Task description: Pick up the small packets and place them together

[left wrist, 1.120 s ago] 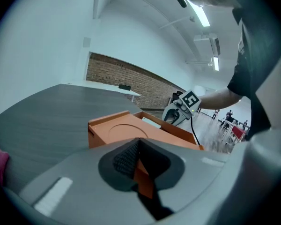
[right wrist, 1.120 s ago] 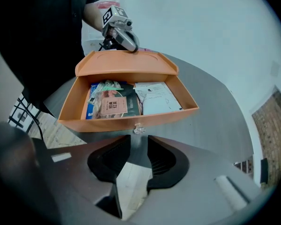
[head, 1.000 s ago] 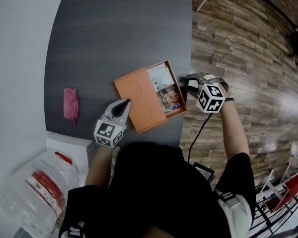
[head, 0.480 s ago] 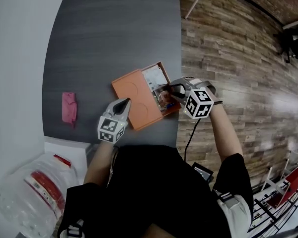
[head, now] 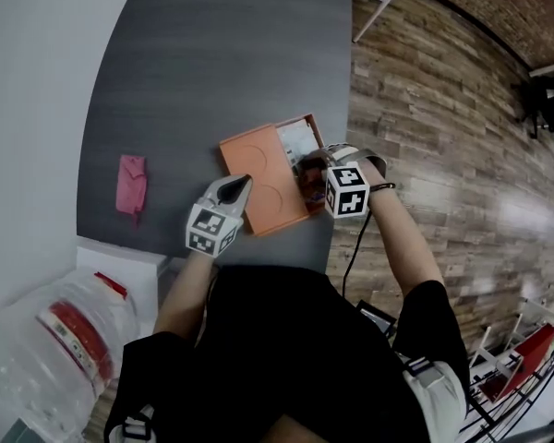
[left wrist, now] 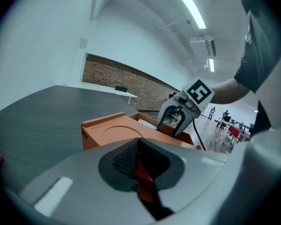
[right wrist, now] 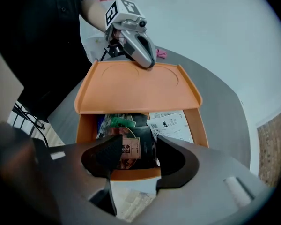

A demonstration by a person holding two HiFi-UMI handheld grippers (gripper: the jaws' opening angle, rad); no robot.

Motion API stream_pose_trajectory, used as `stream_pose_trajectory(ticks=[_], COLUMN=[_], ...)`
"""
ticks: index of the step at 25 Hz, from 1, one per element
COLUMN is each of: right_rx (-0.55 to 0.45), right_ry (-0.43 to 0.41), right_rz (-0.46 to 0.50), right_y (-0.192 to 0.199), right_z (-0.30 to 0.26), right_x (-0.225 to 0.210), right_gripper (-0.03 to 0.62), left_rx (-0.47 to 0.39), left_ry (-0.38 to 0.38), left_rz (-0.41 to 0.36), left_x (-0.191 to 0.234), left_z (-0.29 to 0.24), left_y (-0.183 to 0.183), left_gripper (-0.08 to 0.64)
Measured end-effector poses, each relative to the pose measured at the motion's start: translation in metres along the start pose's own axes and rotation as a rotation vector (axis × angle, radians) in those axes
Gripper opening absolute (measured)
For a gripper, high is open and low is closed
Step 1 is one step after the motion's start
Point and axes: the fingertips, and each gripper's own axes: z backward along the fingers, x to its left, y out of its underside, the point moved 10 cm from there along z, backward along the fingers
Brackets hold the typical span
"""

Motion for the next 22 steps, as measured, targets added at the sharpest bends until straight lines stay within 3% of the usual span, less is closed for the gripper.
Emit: stream_pose_trajectory(ticks=[9, 17, 22], right_rx=[0.115, 0.234, 0.232], right_ry=[-0.123, -0.190, -0.181], right_rz=[0.020, 0.073, 0.067], right_y=[-0.006, -0.003, 0.000], right_z=[-0.018, -0.026, -0.029], right_x=[-0.003, 0.005, 0.012], right_gripper=[0.325, 0.331, 0.328], left_rx=[-0.022, -0.032, -0.028], left_ry=[0.002, 0.000, 0.001], left_rz=[0.022, 0.027, 0.028], left_x=[0.000, 0.000, -0.001], left_z=[0.000, 0.001, 0.002], left_y=[-0.002, -0.005, -0.004], left_gripper=[-0.002, -0.002, -0.002])
